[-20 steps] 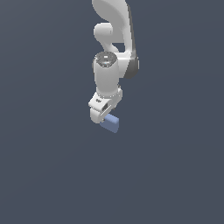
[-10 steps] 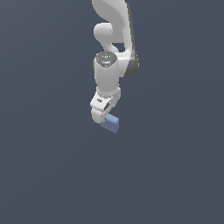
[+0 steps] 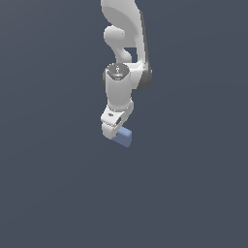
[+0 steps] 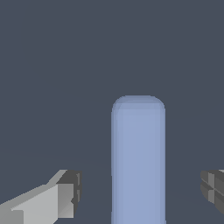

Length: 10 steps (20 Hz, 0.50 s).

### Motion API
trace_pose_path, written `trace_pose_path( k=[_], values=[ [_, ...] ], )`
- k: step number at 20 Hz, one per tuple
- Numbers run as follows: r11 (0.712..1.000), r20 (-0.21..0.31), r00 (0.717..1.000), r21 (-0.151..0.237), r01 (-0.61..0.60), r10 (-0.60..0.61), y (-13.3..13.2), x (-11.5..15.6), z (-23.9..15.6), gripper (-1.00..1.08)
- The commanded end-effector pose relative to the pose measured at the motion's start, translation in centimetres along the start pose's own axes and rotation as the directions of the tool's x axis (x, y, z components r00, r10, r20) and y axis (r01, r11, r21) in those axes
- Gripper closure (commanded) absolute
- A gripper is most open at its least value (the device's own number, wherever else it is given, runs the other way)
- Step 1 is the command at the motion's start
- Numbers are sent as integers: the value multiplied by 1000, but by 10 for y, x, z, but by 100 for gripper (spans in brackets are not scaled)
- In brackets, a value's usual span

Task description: Pick up the object and move it to a goal position.

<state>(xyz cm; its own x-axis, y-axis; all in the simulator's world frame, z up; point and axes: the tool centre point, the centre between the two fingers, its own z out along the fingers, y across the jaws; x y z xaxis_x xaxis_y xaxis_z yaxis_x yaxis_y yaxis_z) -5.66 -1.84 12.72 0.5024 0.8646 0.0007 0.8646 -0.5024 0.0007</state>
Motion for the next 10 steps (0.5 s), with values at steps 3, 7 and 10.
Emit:
trace_pose_path(
  k=[3, 7, 10],
  values=[
    [1000, 0, 1000, 1, 2, -2, -1, -1, 21, -92],
    [1000, 0, 1000, 1, 2, -2, 0, 0, 30, -92],
    [1000, 1, 1000, 1, 3, -3, 0, 0, 31, 108]
  ],
)
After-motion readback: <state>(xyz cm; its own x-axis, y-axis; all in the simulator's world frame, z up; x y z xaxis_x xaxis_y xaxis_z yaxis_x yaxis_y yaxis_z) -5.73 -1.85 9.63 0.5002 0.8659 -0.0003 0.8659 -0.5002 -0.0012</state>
